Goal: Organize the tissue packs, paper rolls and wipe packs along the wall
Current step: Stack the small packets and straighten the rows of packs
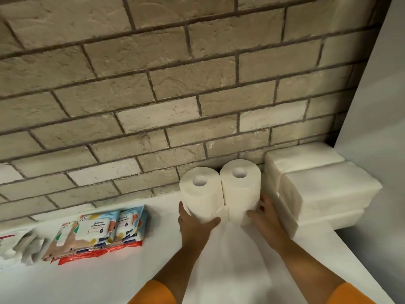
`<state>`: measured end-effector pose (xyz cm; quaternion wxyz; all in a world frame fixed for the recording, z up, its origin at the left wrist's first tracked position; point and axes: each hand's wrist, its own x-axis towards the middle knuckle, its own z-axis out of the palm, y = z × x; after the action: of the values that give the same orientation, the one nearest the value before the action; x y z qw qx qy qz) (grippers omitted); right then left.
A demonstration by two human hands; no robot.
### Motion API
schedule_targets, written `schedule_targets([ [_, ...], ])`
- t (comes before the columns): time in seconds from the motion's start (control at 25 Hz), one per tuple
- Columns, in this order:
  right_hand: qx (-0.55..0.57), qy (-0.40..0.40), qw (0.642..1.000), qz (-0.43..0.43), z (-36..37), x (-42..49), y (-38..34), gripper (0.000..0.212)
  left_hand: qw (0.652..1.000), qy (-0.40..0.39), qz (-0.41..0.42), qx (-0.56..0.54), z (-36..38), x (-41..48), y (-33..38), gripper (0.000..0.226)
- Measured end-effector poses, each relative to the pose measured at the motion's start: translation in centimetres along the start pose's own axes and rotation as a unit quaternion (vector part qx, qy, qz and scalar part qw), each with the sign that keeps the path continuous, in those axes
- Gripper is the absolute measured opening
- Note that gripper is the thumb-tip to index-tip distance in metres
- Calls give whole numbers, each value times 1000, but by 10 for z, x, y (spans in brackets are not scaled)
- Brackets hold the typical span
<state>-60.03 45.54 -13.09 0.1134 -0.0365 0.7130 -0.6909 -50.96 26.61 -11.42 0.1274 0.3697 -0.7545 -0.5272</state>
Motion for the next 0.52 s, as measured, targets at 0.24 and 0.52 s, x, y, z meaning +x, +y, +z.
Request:
schedule_targets([
  [0.24, -23, -69, 997, -22, 13, 10, 2, 86, 997, 47, 56, -4, -4, 13, -9, 116],
  [0.52, -33, -92, 995, -20, 42, 8, 4, 104, 996, 62, 55, 40, -20, 25, -27, 107],
])
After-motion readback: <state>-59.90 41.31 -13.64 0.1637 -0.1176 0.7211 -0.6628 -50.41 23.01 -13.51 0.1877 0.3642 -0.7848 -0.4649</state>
